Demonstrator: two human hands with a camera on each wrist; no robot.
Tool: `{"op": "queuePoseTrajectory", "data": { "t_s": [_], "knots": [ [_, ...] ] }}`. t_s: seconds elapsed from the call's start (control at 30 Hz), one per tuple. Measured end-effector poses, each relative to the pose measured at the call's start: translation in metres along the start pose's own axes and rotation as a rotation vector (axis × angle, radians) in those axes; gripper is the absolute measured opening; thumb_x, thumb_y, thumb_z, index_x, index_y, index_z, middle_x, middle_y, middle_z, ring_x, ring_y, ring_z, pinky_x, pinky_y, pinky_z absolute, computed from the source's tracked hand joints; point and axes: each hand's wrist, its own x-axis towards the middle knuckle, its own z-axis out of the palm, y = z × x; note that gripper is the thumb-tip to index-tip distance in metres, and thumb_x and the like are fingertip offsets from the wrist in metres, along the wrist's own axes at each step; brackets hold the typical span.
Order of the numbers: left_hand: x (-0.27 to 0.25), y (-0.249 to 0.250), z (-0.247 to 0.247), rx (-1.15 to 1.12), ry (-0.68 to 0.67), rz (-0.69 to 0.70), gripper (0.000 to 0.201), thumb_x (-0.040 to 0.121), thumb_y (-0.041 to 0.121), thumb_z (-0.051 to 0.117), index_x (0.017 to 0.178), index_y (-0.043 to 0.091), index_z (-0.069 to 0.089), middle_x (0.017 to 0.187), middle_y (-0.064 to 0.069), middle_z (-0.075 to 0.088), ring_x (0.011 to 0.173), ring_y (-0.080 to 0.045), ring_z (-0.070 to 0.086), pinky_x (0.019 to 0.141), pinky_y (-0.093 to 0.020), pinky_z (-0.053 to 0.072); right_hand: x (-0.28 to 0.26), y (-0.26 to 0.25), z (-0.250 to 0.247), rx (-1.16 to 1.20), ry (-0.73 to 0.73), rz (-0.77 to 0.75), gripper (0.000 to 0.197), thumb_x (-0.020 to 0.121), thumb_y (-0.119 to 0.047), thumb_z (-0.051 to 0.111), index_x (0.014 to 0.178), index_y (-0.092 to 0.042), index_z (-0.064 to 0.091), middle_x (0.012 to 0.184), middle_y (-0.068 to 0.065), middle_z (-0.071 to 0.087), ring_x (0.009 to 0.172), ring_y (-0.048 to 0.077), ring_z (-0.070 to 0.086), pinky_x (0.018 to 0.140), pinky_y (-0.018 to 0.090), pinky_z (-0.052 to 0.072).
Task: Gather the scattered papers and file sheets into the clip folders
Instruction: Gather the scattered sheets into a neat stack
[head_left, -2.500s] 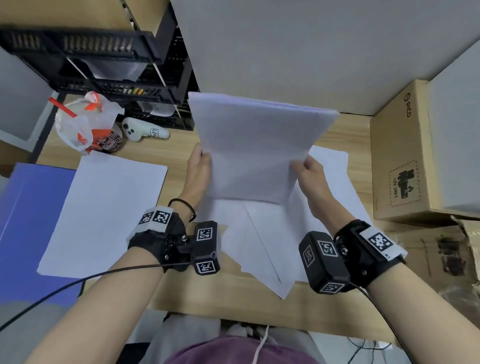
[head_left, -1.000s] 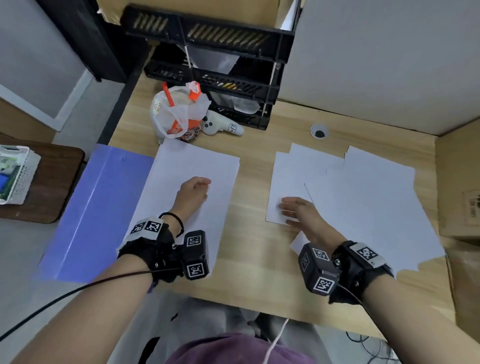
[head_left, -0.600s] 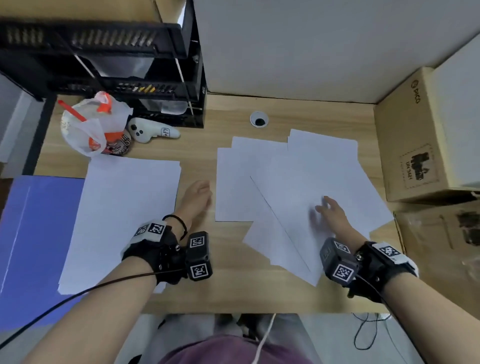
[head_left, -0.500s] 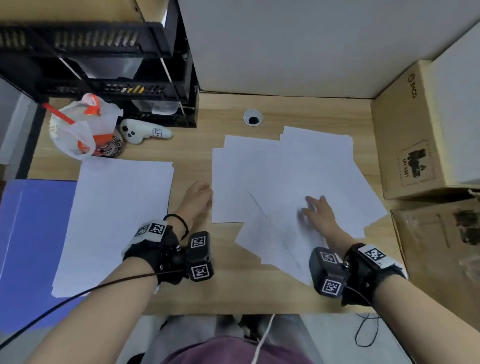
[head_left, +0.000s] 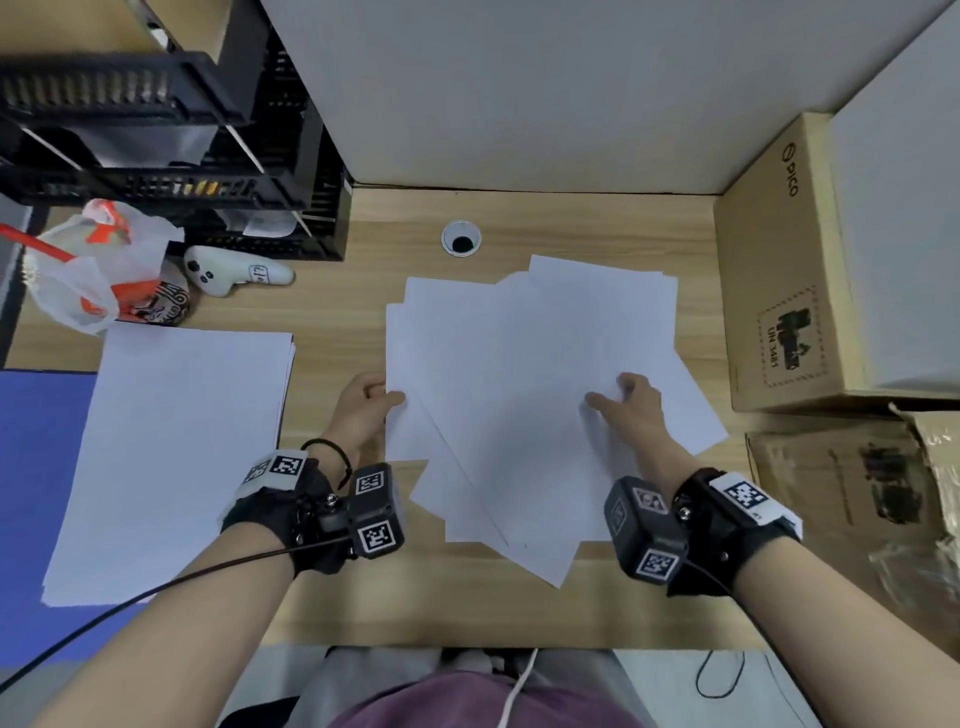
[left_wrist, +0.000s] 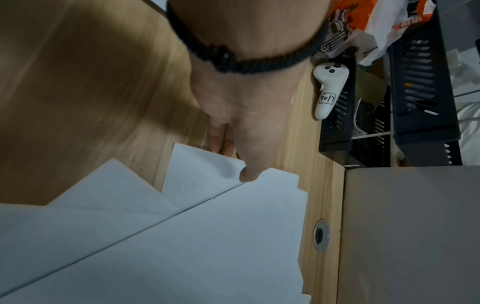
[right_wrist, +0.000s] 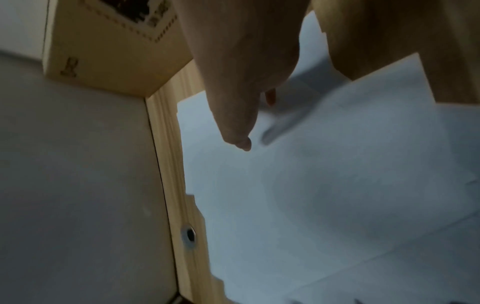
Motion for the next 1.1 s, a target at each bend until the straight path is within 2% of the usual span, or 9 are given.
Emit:
{"op": "queuePoseTrajectory", "data": {
  "t_s": [0.17,0.33,0.47,0.53,0.7,0.77,0.9,1.0,1.1],
  "knots": [
    [-0.007,0.002,0.007,0.003,-0.001,0.013,0.030,0.091,0.005,0.060,0.119,0.012,0.056,0.106,-0.002,0.060,0.088,-0.018,0.059,0.063,-0.021,0.044,-0.002,-0.014,0.038,0.111,-0.147,-0.023,0.074,0.083,-0.026,0.072,0.143,-0.006,0.035,0.145,0.011,0.037,0.123,0.036,0.053,0.103,0.049,0.046],
    [-0.019,-0.008,0.010,0.010,-0.004,-0.017,0.038,0.090,0.005,0.061,0.128,0.007,0.055,0.113,-0.003,0.061,0.095,-0.021,0.060,0.078,-0.028,0.047,-0.008,-0.030,0.069,0.166,-0.335,0.073,0.072,0.085,-0.029,0.072,0.142,-0.013,0.031,0.125,0.008,0.050,0.094,0.026,0.055,0.063,0.024,0.041],
    [-0.024,-0.019,0.008,0.033,-0.012,-0.023,0.038,0.090,0.010,0.064,0.127,0.008,0.057,0.111,-0.001,0.061,0.097,-0.020,0.060,0.084,-0.030,0.047,-0.011,-0.026,0.083,0.121,-0.442,0.038,0.024,0.083,-0.023,0.075,0.096,-0.010,0.060,0.097,0.007,0.064,0.078,0.022,0.060,0.061,0.028,0.048],
    [-0.024,-0.023,0.006,0.019,-0.016,-0.025,0.036,0.090,0.016,0.066,0.125,0.010,0.059,0.111,-0.002,0.064,0.097,-0.021,0.063,0.087,-0.032,0.048,-0.013,-0.022,0.085,0.101,-0.457,0.013,0.021,0.084,-0.020,0.073,0.080,-0.014,0.054,0.086,0.005,0.061,0.077,0.021,0.058,0.066,0.029,0.047],
    [-0.016,-0.020,0.001,-0.120,-0.017,-0.057,0.032,0.094,0.038,0.053,0.103,0.010,0.064,0.097,-0.008,0.065,0.086,-0.026,0.063,0.074,-0.031,0.049,-0.004,-0.011,0.060,0.134,-0.237,0.028,0.033,0.083,-0.027,0.072,0.070,-0.022,0.041,0.073,-0.002,0.046,0.077,0.019,0.048,0.068,0.030,0.039],
    [-0.011,-0.017,0.001,-0.136,0.040,-0.027,0.025,0.095,0.031,0.051,0.100,0.010,0.063,0.093,-0.008,0.064,0.078,-0.019,0.058,0.065,-0.025,0.048,0.000,-0.004,0.037,0.203,-0.097,0.051,0.033,0.075,-0.036,0.070,0.068,-0.021,0.041,0.070,0.000,0.046,0.074,0.022,0.048,0.068,0.033,0.041],
    [-0.005,-0.009,0.003,-0.006,0.154,0.143,0.026,0.091,0.017,0.059,0.117,0.016,0.062,0.107,0.002,0.063,0.089,-0.009,0.060,0.064,-0.013,0.049,0.007,0.017,-0.008,0.182,0.096,0.086,0.027,0.075,-0.036,0.061,0.086,-0.012,0.060,0.089,0.009,0.066,0.085,0.030,0.063,0.084,0.044,0.055],
    [-0.002,0.000,0.010,0.056,0.174,0.184,0.040,0.088,0.017,0.064,0.127,0.013,0.056,0.114,0.004,0.059,0.100,-0.011,0.056,0.089,-0.025,0.049,-0.004,0.021,-0.033,0.178,0.226,0.094,0.014,0.079,-0.024,0.056,0.083,-0.011,0.060,0.086,0.004,0.062,0.085,0.027,0.058,0.076,0.033,0.047],
    [0.000,0.007,0.020,0.059,0.125,0.168,0.047,0.085,0.017,0.067,0.129,0.016,0.050,0.117,0.006,0.059,0.100,-0.010,0.056,0.094,-0.030,0.047,-0.013,0.033,-0.039,0.143,0.173,0.095,0.018,0.079,-0.020,0.052,0.093,-0.011,0.060,0.101,0.010,0.065,0.095,0.032,0.062,0.082,0.038,0.052]
  ]
}}
